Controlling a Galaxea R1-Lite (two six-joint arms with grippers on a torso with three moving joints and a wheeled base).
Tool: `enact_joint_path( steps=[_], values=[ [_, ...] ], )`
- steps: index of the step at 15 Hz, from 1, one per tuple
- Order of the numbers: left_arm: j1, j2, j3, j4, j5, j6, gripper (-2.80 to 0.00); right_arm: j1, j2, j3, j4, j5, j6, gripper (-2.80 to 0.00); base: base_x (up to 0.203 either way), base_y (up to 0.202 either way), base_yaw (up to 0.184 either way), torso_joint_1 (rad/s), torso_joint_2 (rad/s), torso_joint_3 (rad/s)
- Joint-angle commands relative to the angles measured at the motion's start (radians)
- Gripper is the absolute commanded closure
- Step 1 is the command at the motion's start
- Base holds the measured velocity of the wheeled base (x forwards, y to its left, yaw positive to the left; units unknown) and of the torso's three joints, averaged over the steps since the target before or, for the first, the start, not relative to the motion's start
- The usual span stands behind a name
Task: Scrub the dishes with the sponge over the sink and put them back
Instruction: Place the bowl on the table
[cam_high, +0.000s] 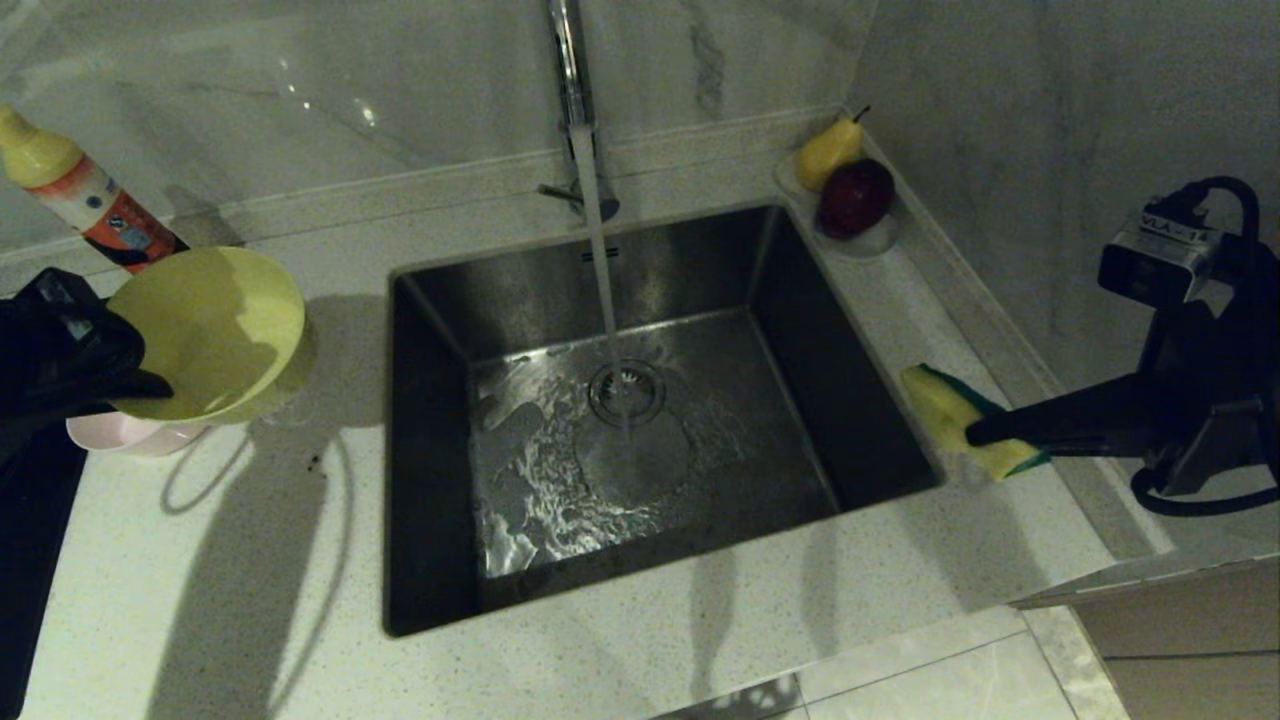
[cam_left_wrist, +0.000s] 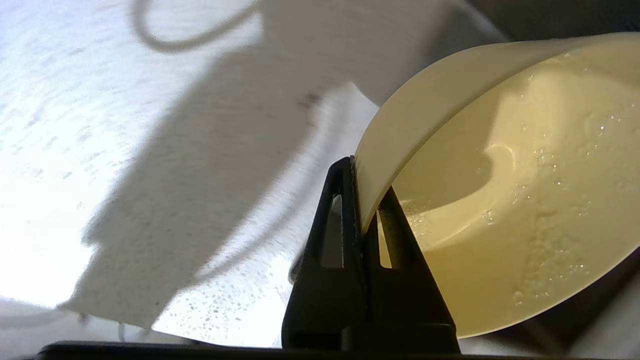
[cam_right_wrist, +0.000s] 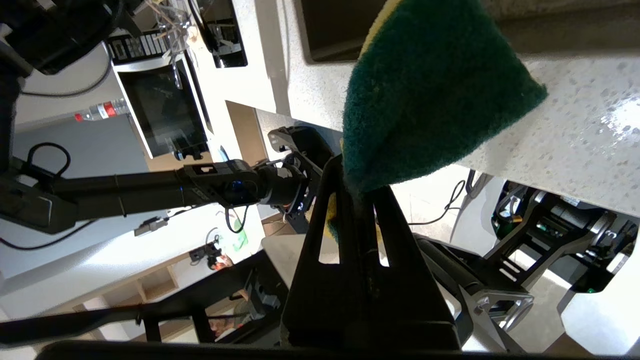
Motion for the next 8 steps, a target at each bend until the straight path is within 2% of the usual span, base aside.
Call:
enact_joint_path(
  steps=[1,4,5,8],
  values=[
    [0.064,0.052,0.024,-0.001,0.002,-0.036,0.00,-0.004,0.042,-0.011,0.000,0.007,0.003,0.00,0.000,0.000,0.000,0.000,0.00,0.000],
    [0.142,0.161,0.042,-0.008,0.001,-0.059,0.00,-0.003,0.061,-0.019,-0.019,0.010,0.004,0.00,0.000,0.000,0.000,0.000,0.00,0.000],
    [0.172,0.183,0.059,-0.032,0.000,-0.060,0.00,-0.003,0.063,-0.022,-0.019,0.010,0.004,0.00,0.000,0.000,0.000,0.000,0.00,0.000],
    [0.202,0.256,0.106,-0.129,0.004,-0.073,0.00,-0.004,0.071,-0.024,-0.019,0.010,0.004,0.00,0.000,0.000,0.000,0.000,0.00,0.000]
  ],
)
